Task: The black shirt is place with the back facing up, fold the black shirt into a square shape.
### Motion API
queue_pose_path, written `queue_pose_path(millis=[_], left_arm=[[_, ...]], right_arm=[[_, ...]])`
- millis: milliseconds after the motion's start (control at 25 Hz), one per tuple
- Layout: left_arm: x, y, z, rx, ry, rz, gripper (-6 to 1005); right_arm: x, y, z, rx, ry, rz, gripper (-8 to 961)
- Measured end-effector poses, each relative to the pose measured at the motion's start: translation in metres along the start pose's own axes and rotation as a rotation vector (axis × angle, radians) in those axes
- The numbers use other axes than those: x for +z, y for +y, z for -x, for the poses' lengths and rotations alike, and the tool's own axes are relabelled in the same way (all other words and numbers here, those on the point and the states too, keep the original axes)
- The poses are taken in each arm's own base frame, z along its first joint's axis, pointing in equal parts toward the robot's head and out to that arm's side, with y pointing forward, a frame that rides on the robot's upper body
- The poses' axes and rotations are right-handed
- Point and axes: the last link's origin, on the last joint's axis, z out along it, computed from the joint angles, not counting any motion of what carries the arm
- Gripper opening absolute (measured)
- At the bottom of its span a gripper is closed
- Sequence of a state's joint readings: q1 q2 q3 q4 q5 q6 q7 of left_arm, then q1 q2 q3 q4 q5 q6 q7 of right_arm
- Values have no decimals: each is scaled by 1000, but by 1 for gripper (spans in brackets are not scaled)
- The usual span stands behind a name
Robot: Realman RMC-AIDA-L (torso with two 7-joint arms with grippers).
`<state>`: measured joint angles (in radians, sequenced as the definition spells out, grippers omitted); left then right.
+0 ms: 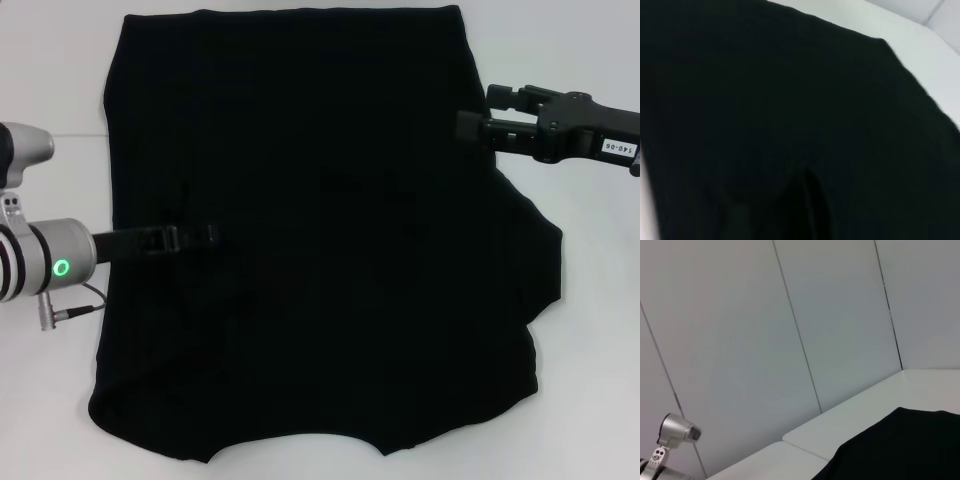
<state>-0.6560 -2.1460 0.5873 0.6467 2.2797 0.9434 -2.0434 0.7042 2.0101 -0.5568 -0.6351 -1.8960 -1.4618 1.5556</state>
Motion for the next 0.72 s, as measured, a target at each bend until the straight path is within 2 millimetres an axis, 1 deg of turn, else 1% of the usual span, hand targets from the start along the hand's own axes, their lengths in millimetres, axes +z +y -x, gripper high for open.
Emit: queue_pose_path(millis=[160, 280, 480, 600, 720], left_arm=[[4, 14, -2, 13, -26, 66, 831], [8, 25, -8, 25, -29, 101, 831], [22, 46, -20, 30, -25, 142, 832], [31, 55, -23, 11, -13, 153, 832], [33, 59, -28, -5, 13, 167, 832]], right_arm=[[0, 0, 1, 0, 0, 0, 753], [0, 0, 1, 0, 0, 1, 752], [0, 0, 1, 0, 0, 0, 751], [0, 0, 0, 1, 0, -1, 750], [-2, -1, 0, -2, -1, -6, 749]])
